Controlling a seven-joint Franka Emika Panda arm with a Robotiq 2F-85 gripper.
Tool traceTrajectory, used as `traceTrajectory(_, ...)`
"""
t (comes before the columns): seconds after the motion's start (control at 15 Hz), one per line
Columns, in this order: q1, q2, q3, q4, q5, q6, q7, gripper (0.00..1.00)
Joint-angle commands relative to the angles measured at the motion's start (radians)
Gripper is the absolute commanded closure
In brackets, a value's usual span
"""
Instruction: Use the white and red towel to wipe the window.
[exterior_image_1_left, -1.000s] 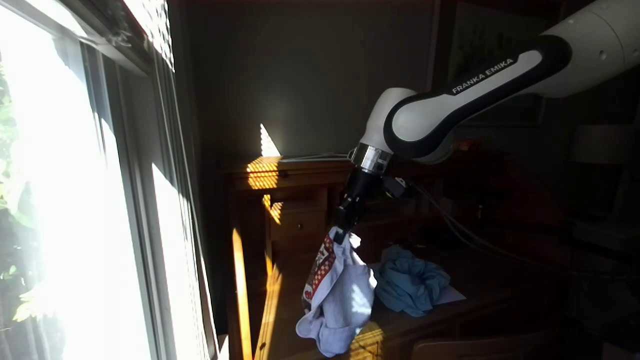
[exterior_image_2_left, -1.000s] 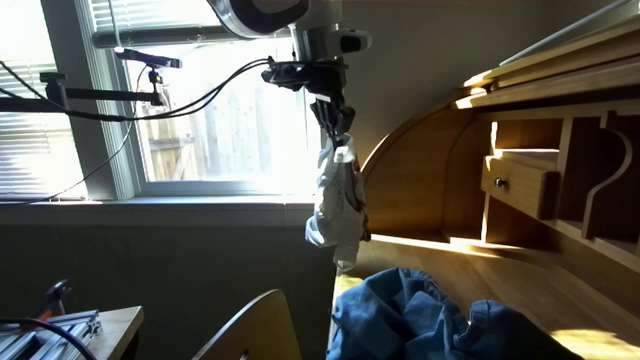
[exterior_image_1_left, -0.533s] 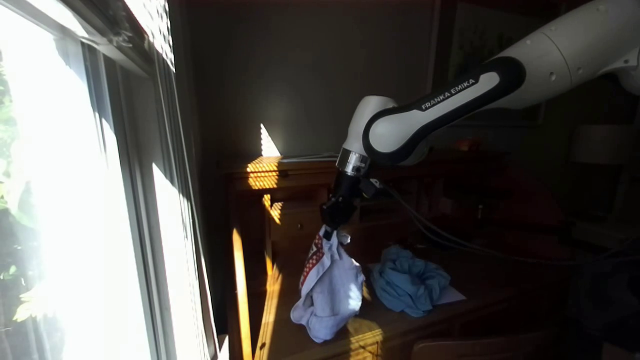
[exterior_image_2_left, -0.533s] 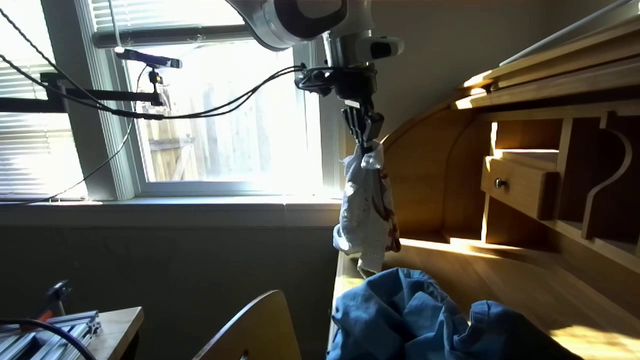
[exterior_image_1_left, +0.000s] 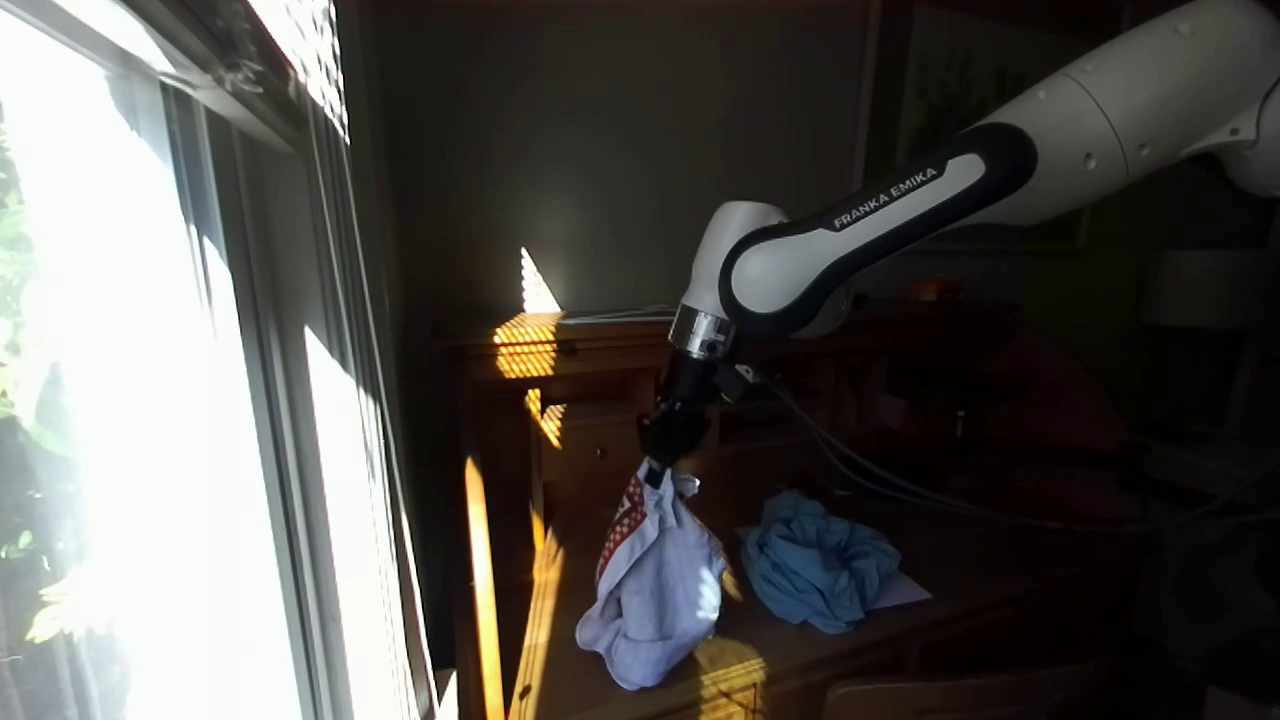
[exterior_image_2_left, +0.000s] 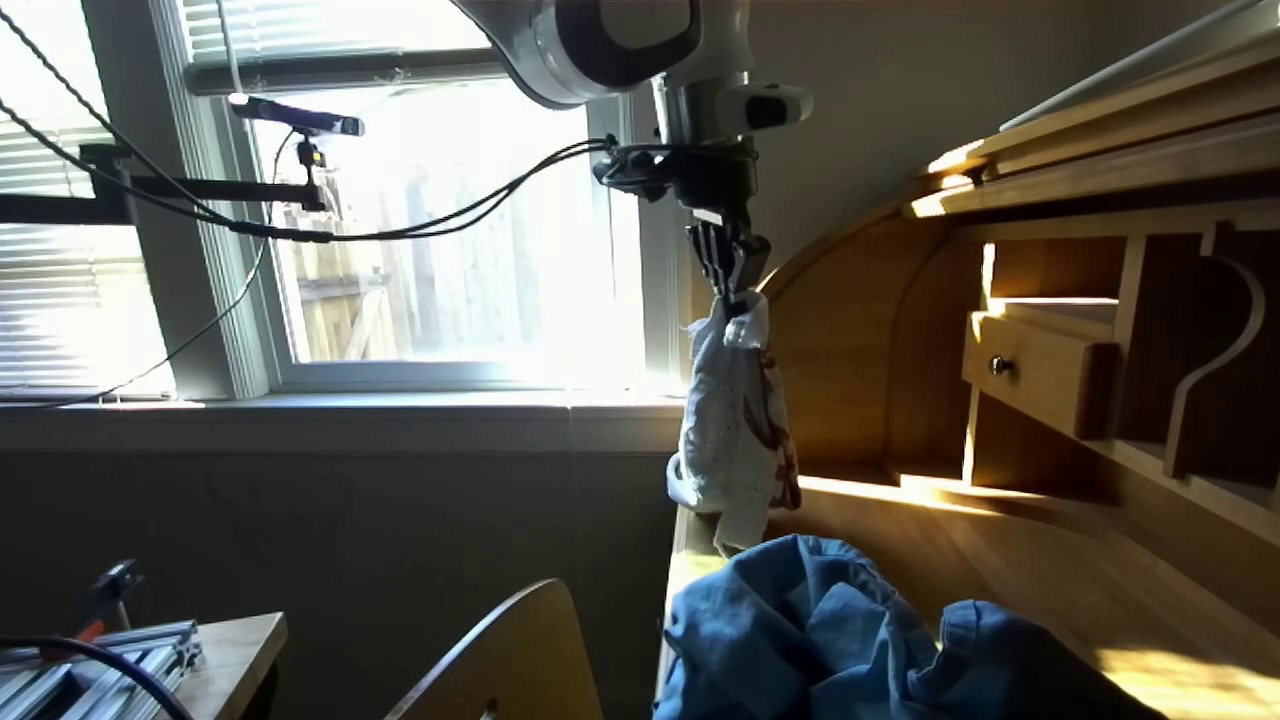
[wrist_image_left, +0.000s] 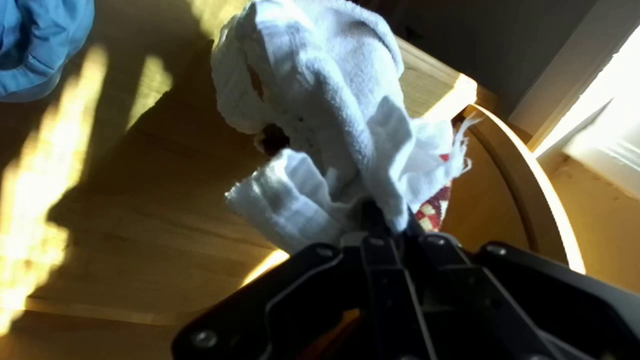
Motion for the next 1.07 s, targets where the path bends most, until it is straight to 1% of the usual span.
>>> traceTrajectory(0.0, -0.012, 0.058, -0.01, 0.024, 0.027, 0.005, 0.03, 0.98)
traceTrajectory(0.2, -0.015, 0.111, -0.034, 0.043, 0.005, 0.028, 0.072, 0.98)
traceTrajectory(0.47, -0.01, 0.196, -0.067, 0.109, -0.003, 0.048, 0.139, 0.98)
traceTrajectory(0.6, 0.006, 0.244, -0.089, 0.156, -0.031, 0.029, 0.186, 0.98)
traceTrajectory(1.0, 0.04, 0.373, -0.126, 0.25, -0.049, -0.021, 0.266, 0.98)
